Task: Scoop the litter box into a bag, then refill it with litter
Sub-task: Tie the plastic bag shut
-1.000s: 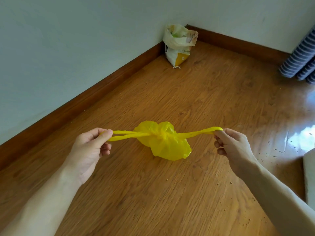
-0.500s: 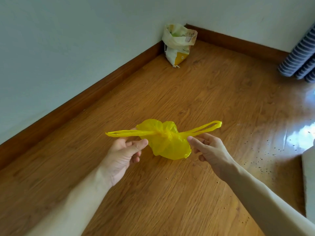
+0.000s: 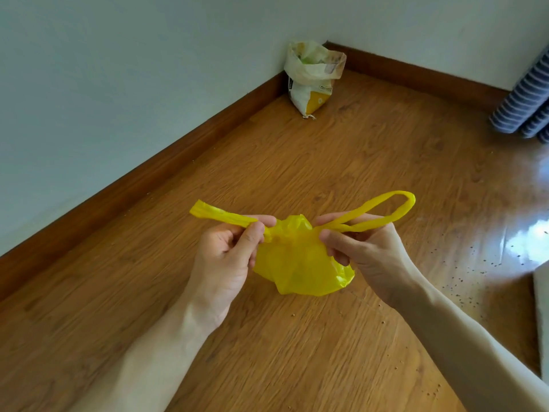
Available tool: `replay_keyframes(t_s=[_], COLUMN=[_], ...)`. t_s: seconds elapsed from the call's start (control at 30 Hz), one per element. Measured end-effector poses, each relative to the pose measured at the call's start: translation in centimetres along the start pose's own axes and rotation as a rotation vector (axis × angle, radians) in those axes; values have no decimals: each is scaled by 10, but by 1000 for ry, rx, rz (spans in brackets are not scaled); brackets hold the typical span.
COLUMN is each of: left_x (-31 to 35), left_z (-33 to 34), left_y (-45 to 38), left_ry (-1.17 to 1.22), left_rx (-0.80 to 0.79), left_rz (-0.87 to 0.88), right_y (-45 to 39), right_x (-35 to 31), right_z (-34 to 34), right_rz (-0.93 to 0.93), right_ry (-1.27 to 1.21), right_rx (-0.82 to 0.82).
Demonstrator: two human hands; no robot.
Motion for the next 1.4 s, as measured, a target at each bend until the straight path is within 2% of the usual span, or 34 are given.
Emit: replay_keyframes(t_s=[0.1, 0.17, 0.27, 0.37, 0.47, 0.6, 0.73, 0.8, 0.9, 1.07, 1.2, 1.3, 1.4], left_x=[14, 18, 17, 18, 22, 29, 39, 44, 45, 23, 13, 12, 21], left_z=[6, 10, 10, 11, 18, 20, 19, 21, 23, 9, 6, 8, 8], left_y=[2, 5, 8, 10, 16, 17, 16, 16, 17, 19, 19, 21, 19], left_ry=[-125, -196, -137, 21, 79, 59, 313, 407, 376, -3, 13, -20, -30], left_rx=[-70, -94, -60, -6, -18, -26, 15, -14, -40, 21, 67, 9, -26], left_rz=[142, 175, 121, 40, -12, 6, -65, -108, -118, -109, -198, -139, -64], right_y=[1, 3, 6, 7, 7, 9, 9, 10, 13, 17, 23, 27, 30], right_x=[-10, -12, -10, -10, -12, -19, -21, -17, -12, 1, 20, 16, 5], right_z=[4, 5, 5, 2, 5, 9, 5, 6, 8, 2, -1, -4, -4], right_rz=[-39, -60, -87, -40, 5, 27, 226, 293, 342, 359, 406, 283, 112], right_ry=[40, 91, 83, -60, -239, -262, -606, -640, -544, -324, -285, -102, 17], right_rx=[-24, -9, 83, 210, 140, 105, 12, -13, 2, 75, 165, 200, 169])
Point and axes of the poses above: each hand's wrist, its own y-axis away from the middle knuckle, its own z-axis out of the palm, x = y × z, the point moved 1 cm from there along -y, towards the middle knuckle, and after that the axes turned 7 degrees about z, right-handed, at the moved point
